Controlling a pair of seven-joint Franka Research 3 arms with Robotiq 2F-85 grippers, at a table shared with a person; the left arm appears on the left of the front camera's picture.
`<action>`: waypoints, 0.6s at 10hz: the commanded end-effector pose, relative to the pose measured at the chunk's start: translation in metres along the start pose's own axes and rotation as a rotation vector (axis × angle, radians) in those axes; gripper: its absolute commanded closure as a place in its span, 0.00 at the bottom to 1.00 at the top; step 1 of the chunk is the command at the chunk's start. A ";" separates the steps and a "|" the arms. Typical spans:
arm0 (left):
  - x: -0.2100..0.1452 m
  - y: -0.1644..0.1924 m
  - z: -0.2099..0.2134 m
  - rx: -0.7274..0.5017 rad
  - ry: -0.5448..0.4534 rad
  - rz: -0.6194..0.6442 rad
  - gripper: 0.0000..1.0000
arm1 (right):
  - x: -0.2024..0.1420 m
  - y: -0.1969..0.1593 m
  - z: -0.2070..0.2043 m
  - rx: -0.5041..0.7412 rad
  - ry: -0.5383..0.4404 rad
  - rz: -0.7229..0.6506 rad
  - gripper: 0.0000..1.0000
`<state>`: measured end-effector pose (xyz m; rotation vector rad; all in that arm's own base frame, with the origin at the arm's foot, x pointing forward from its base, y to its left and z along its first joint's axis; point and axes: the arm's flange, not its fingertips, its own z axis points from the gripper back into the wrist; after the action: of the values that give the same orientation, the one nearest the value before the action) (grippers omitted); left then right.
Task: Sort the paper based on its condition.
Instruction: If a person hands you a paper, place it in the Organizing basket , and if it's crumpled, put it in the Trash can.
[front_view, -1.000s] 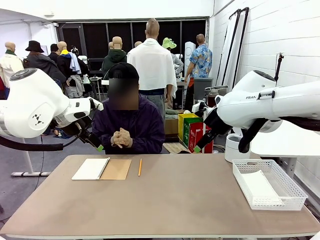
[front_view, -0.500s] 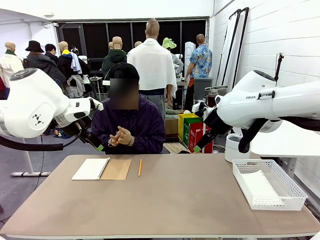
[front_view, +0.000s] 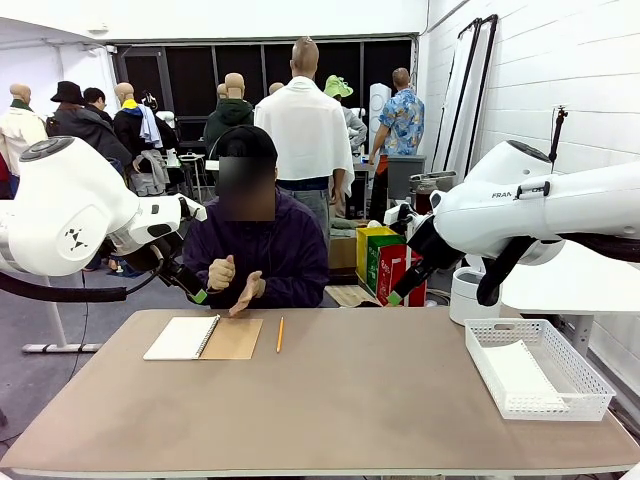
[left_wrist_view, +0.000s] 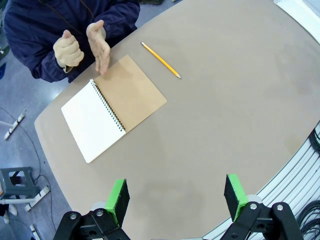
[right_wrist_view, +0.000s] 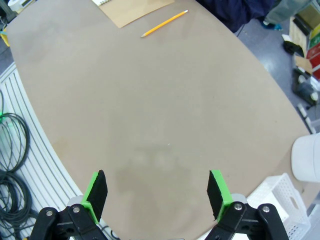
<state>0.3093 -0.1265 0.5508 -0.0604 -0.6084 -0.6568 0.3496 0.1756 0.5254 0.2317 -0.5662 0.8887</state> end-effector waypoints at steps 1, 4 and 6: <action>-0.001 0.001 0.000 -0.003 0.003 0.003 0.00 | 0.000 -0.001 0.001 0.007 -0.011 -0.011 0.00; -0.001 0.001 0.000 -0.003 0.003 0.003 0.00 | 0.000 -0.001 0.001 0.007 -0.011 -0.011 0.00; -0.001 0.001 0.000 -0.003 0.003 0.003 0.00 | 0.000 -0.001 0.001 0.007 -0.011 -0.011 0.00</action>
<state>0.3093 -0.1265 0.5508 -0.0604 -0.6084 -0.6567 0.3496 0.1756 0.5254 0.2317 -0.5662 0.8887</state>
